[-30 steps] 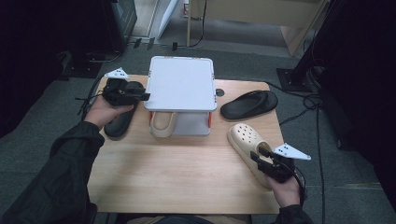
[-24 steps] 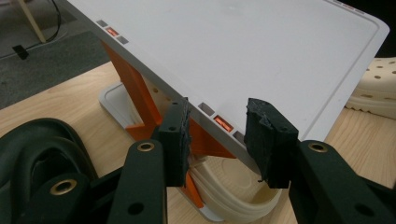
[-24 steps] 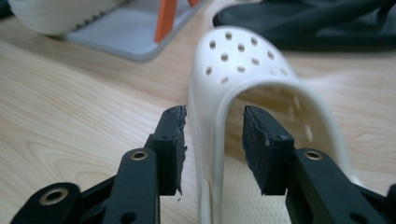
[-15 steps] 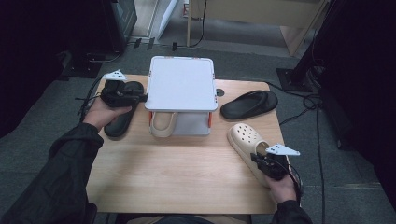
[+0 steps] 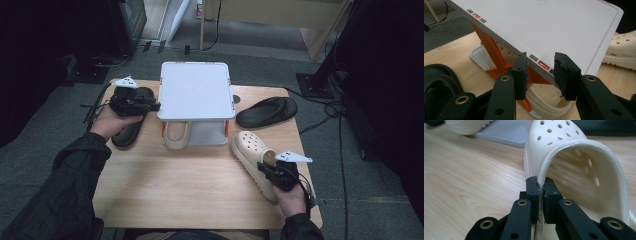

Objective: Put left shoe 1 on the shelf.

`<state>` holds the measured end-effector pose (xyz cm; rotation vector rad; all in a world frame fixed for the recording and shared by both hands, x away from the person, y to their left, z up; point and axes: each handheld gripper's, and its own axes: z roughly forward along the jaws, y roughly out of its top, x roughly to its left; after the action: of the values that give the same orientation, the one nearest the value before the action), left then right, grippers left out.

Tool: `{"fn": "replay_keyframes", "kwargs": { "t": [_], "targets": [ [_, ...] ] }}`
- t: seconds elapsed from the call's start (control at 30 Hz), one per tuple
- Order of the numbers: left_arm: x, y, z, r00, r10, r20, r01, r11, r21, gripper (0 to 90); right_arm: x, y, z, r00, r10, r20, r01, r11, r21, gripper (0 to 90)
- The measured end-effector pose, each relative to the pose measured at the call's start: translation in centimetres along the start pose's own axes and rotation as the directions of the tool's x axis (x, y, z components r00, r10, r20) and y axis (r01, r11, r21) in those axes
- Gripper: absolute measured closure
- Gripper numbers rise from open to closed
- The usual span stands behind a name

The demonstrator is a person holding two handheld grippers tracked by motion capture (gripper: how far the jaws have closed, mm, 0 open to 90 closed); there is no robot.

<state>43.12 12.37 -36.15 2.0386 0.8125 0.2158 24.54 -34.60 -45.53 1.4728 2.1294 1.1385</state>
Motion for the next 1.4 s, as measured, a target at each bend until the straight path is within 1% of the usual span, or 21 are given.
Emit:
{"fn": "replay_keyframes", "kwargs": {
  "t": [0.03,0.07,0.1,0.3,0.37,0.5,0.6,0.73,0.77,0.8,0.97,1.0,1.07,1.1,1.13,1.17,1.23,1.27,1.33,1.4],
  "targets": [
    [-0.1,0.0,0.0,1.0000,0.006,-0.002,-0.006,1.0000,-0.001,63.4,0.5,0.2,0.1,1.0000,-0.009,-0.003,0.009,1.0000,-0.001,85.6],
    [-0.1,0.0,0.0,1.0000,0.006,-0.002,-0.006,1.0000,-0.001,63.4,0.5,0.2,0.1,1.0000,-0.009,-0.003,0.009,1.0000,-0.001,85.6],
    [0.0,0.0,0.0,1.0000,0.007,-0.003,-0.007,1.0000,0.000,63.4,1.6,0.5,0.4,0.9996,-0.029,-0.007,0.029,0.9996,-0.008,85.6],
    [0.0,0.1,0.1,1.0000,0.006,-0.001,-0.006,1.0000,0.001,63.4,4.3,1.6,1.0,0.9956,-0.064,-0.068,0.063,0.9977,-0.024,85.6],
    [0.0,0.1,0.1,1.0000,0.006,0.000,-0.006,1.0000,0.001,63.5,5.1,2.0,1.5,0.9943,-0.070,-0.080,0.069,0.9974,-0.024,85.5],
    [0.0,0.1,0.1,1.0000,0.004,0.000,-0.004,1.0000,0.001,63.5,6.6,3.2,2.8,0.9937,-0.081,-0.077,0.079,0.9965,-0.025,85.5],
    [0.0,0.1,0.1,1.0000,0.003,0.002,-0.003,1.0000,0.001,63.5,7.8,4.2,3.7,0.9924,-0.085,-0.089,0.082,0.9959,-0.038,85.5],
    [0.0,0.1,0.1,1.0000,0.005,-0.002,-0.005,1.0000,0.000,63.5,9.1,5.3,5.4,0.9937,-0.098,-0.054,0.096,0.9946,-0.040,85.5],
    [0.0,0.1,0.1,1.0000,0.005,-0.002,-0.005,1.0000,0.000,63.5,9.1,5.3,5.4,0.9937,-0.098,-0.054,0.096,0.9946,-0.040,85.5],
    [0.0,0.1,0.1,1.0000,0.004,0.000,-0.004,1.0000,0.000,63.5,9.4,5.6,6.3,0.9941,-0.102,-0.036,0.100,0.9939,-0.046,85.5],
    [0.1,0.0,0.0,1.0000,0.003,0.005,-0.003,1.0000,-0.001,63.3,9.5,5.9,8.4,0.9983,-0.059,-0.002,0.058,0.9973,-0.044,85.2],
    [0.2,0.0,0.0,1.0000,0.000,0.006,0.000,1.0000,0.000,63.3,9.6,5.9,8.8,0.9988,-0.048,-0.006,0.047,0.9980,-0.042,85.3],
    [0.2,0.0,0.0,1.0000,-0.003,0.008,0.003,1.0000,0.000,63.2,9.7,5.9,9.4,0.9986,-0.053,0.000,0.053,0.9976,-0.044,85.1],
    [0.2,0.0,0.0,1.0000,-0.003,0.008,0.003,1.0000,0.000,63.1,9.7,5.9,9.4,0.9986,-0.053,0.000,0.053,0.9976,-0.044,85.1],
    [0.2,0.0,0.0,1.0000,-0.003,0.007,0.003,1.0000,0.000,63.1,9.7,5.8,9.9,0.9985,-0.054,-0.001,0.054,0.9979,-0.036,84.4],
    [0.2,0.0,0.0,1.0000,-0.004,0.007,0.004,1.0000,0.001,63.0,9.7,5.8,10.0,0.9985,-0.054,-0.010,0.054,0.9980,-0.034,83.8],
    [0.3,0.0,0.0,0.9999,-0.007,0.008,0.007,1.0000,-0.001,62.9,9.6,5.7,9.7,0.9975,-0.050,-0.050,0.047,0.9977,-0.048,73.8],
    [0.3,0.0,0.0,1.0000,-0.007,0.007,0.007,1.0000,-0.001,62.8,9.5,5.8,9.4,0.9965,-0.045,-0.071,0.041,0.9975,-0.057,71.3],
    [0.3,0.0,0.0,0.9999,-0.009,0.004,0.009,1.0000,-0.002,62.9,9.4,5.9,8.3,0.9945,-0.055,-0.089,0.048,0.9958,-0.077,71.5],
    [0.2,0.0,0.0,1.0000,-0.008,0.003,0.008,1.0000,0.000,62.8,9.1,5.9,7.2,0.9921,-0.084,-0.094,0.076,0.9933,-0.087,74.6]
  ]
}}
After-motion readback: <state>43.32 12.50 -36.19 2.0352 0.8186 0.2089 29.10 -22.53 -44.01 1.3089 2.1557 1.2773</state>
